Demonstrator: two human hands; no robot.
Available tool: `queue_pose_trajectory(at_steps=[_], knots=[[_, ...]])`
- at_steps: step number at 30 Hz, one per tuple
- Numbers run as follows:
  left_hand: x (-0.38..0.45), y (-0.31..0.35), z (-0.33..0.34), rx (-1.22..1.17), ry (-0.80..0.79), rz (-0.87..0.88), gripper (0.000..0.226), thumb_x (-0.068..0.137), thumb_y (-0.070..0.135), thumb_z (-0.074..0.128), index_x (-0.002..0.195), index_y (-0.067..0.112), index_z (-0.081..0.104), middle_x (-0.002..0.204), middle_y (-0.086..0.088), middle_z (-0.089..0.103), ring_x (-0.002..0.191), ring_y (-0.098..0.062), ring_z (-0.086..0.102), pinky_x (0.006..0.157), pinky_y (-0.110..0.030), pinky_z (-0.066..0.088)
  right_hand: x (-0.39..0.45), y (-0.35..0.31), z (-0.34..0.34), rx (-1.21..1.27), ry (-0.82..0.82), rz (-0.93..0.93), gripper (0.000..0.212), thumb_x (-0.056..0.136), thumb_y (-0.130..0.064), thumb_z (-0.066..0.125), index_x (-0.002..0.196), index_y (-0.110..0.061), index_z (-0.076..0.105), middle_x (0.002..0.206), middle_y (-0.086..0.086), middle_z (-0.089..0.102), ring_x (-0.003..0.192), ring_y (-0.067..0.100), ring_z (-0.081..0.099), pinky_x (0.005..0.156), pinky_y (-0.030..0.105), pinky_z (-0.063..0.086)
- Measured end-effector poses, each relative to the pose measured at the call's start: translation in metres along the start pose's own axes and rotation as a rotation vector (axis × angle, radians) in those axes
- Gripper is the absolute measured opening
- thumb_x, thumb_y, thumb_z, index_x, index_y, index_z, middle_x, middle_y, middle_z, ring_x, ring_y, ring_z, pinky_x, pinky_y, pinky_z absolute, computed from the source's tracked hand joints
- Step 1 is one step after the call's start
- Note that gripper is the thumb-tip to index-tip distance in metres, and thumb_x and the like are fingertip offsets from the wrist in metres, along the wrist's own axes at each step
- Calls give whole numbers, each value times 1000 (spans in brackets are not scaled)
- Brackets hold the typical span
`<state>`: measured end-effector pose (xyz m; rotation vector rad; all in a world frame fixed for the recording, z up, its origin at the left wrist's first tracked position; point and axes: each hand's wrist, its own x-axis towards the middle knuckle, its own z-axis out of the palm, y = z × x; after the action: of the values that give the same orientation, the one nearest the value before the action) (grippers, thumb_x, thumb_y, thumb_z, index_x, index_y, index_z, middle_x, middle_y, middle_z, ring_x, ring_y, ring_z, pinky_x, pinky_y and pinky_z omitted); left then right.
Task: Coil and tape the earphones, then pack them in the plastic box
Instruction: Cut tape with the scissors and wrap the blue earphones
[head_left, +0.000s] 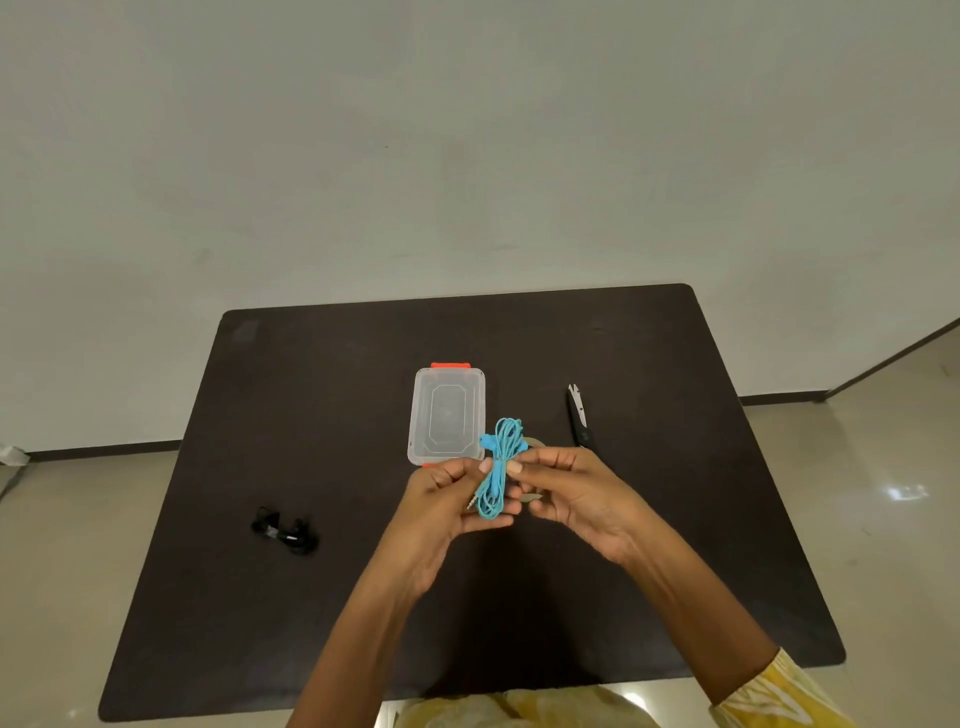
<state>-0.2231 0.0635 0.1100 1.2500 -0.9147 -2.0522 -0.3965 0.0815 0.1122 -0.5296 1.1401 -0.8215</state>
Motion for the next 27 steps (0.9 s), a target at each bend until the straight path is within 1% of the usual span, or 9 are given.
queue_pose_trajectory(at_steps=[3,5,8,10,15,18,22,25,27], knots=[[-3,5,1,148,5,69,43,87,40,50,110,8,65,93,-16,73,85,-28,72,69,-32,60,-1,-5,3,-127,64,-40,19,82,-16,70,97,-5,72,77,0,67,71,6,62,59,17,50],[-4,8,3,214,-11,96,41,86,41,52,109,10,66,94,-13,74,86,-25,72,70,-31,60,-2,-6,4,-169,91,-54,17,83,-17,70,95,-7,73,77,1,68,72,7,62,59,17,51],[-6,9,4,267,-13,126,26,84,27,62,103,11,70,88,-8,75,84,-22,73,67,-27,59,-4,-9,4,-189,107,-46,15,81,-17,72,93,-9,74,84,3,71,77,10,66,58,17,51],[-6,8,3,259,1,115,20,88,19,61,103,10,70,86,-7,75,83,-21,73,66,-26,59,-5,-14,3,-189,83,-6,16,78,-16,74,93,-10,75,90,5,73,82,12,67,58,17,52],[-4,7,-3,208,26,88,21,88,20,60,101,8,71,81,-6,74,80,-23,73,64,-26,58,-8,-27,-7,-224,38,50,21,71,-15,78,92,-15,77,93,2,75,80,8,70,61,16,52],[-4,5,-3,127,14,58,24,85,23,62,99,6,71,79,-6,73,77,-22,72,64,-26,58,-8,-31,-11,-196,38,56,20,74,-13,76,94,-13,76,96,3,75,79,6,70,62,17,53],[-4,3,1,15,-18,17,34,81,27,63,103,2,69,78,-6,70,73,-17,70,62,-24,56,-7,-30,-7,-186,48,100,21,77,-11,75,97,-8,74,95,6,72,76,7,67,62,20,54],[-4,3,1,-44,-46,-4,33,82,26,63,104,2,68,77,-5,69,70,-14,69,61,-23,56,-8,-30,-5,-213,55,118,22,77,-15,75,98,-10,74,91,2,71,79,8,64,62,20,53],[-4,3,1,-65,-73,-10,29,84,26,61,101,3,69,75,-5,67,68,-14,67,60,-23,57,-9,-29,-3,-234,59,113,22,77,-16,75,98,-11,74,93,1,72,83,8,63,61,19,52]])
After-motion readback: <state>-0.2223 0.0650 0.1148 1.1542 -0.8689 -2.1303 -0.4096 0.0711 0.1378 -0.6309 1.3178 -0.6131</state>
